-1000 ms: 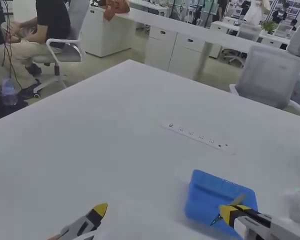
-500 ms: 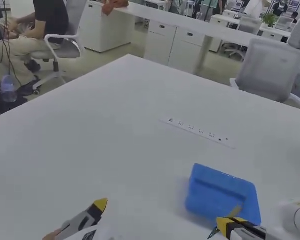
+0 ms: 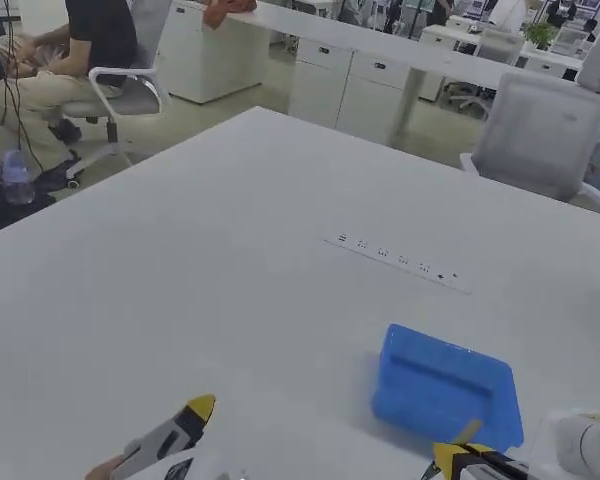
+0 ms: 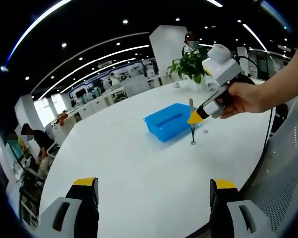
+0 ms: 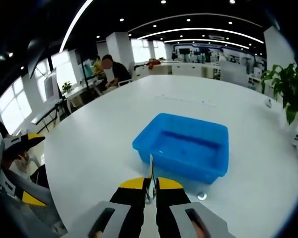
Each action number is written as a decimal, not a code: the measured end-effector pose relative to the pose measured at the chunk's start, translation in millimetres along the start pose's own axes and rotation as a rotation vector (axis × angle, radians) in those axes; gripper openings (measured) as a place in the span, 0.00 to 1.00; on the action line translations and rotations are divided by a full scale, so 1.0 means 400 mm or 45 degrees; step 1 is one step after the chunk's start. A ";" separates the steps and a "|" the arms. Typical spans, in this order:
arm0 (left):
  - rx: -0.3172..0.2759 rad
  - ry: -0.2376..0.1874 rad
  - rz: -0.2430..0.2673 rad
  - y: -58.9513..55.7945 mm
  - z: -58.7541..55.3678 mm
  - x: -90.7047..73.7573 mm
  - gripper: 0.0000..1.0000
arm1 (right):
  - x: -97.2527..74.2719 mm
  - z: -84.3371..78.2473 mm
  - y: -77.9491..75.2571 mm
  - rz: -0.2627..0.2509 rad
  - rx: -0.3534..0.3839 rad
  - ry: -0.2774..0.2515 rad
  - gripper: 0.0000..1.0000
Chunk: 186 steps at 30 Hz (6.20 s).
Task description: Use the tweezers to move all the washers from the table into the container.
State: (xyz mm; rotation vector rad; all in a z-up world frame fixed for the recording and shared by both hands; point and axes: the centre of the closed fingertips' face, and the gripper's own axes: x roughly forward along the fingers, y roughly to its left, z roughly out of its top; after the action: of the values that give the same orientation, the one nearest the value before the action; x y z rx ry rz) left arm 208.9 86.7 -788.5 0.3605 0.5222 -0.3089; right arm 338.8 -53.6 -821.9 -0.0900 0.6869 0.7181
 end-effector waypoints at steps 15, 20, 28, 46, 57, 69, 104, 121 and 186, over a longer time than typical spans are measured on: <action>0.004 0.005 0.007 0.002 -0.002 -0.001 0.94 | -0.003 -0.001 0.009 -0.004 0.024 -0.013 0.03; 0.011 0.010 0.001 -0.001 -0.003 0.000 0.94 | -0.007 -0.010 0.010 -0.007 0.015 -0.011 0.03; 0.017 0.020 0.002 -0.001 -0.006 0.001 0.94 | -0.011 -0.015 0.027 -0.018 -0.036 -0.010 0.03; 0.020 0.016 0.010 0.001 -0.004 0.001 0.93 | -0.027 -0.033 0.040 -0.053 -0.167 0.032 0.01; 0.003 -0.018 0.003 0.000 0.008 -0.004 0.94 | -0.019 -0.028 0.043 -0.056 -0.224 0.063 0.01; 0.007 -0.019 0.013 0.004 0.008 -0.004 0.95 | -0.025 0.006 0.039 -0.021 -0.269 0.113 0.01; 0.030 0.019 0.000 -0.004 -0.005 0.001 0.93 | -0.043 0.197 -0.048 -0.065 -0.071 -0.105 0.00; 0.028 0.052 -0.014 -0.008 -0.016 0.006 0.93 | 0.050 0.189 -0.095 -0.102 -0.163 -0.060 0.01; 0.032 0.014 0.003 -0.003 -0.003 0.002 0.91 | -0.099 0.149 -0.102 -0.168 -0.007 -0.219 0.03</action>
State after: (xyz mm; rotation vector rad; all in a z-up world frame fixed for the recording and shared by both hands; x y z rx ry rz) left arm 208.4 86.0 -790.2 0.3874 0.5292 -0.3114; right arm 375.5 -89.2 -757.7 -0.0765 0.5096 0.5931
